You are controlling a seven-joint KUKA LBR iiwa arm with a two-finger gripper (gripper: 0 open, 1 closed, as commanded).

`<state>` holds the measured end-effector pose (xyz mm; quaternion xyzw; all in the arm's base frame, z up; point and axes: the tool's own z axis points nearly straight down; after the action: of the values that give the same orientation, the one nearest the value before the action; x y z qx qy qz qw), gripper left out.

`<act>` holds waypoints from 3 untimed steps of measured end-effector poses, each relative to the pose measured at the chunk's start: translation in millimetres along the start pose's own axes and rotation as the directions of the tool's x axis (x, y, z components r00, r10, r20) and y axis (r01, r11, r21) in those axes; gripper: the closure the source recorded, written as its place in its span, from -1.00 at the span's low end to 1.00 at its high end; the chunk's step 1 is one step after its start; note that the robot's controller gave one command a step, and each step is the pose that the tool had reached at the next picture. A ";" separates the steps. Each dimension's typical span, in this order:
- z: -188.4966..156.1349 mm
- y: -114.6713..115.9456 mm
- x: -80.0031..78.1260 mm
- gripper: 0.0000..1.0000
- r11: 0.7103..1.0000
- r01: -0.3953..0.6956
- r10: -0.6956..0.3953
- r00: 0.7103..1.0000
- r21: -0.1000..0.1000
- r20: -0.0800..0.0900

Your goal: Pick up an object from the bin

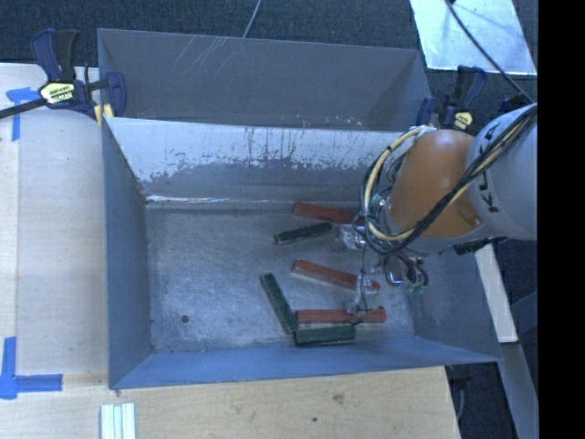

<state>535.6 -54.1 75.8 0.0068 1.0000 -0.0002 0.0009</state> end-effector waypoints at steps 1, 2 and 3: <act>4.3 22.4 9.2 1.00 0.988 -0.156 0.156 0.988 0.000 0.005; 4.4 22.4 9.2 1.00 0.988 -0.156 0.156 0.988 0.000 0.005; 2.7 22.4 9.4 1.00 0.988 -0.155 0.155 0.988 0.000 0.005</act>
Offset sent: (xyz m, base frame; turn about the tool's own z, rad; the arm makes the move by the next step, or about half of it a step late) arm 0.0000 0.0000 0.0000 0.0000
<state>526.5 -31.6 73.0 0.0847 0.9964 -0.0002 0.0035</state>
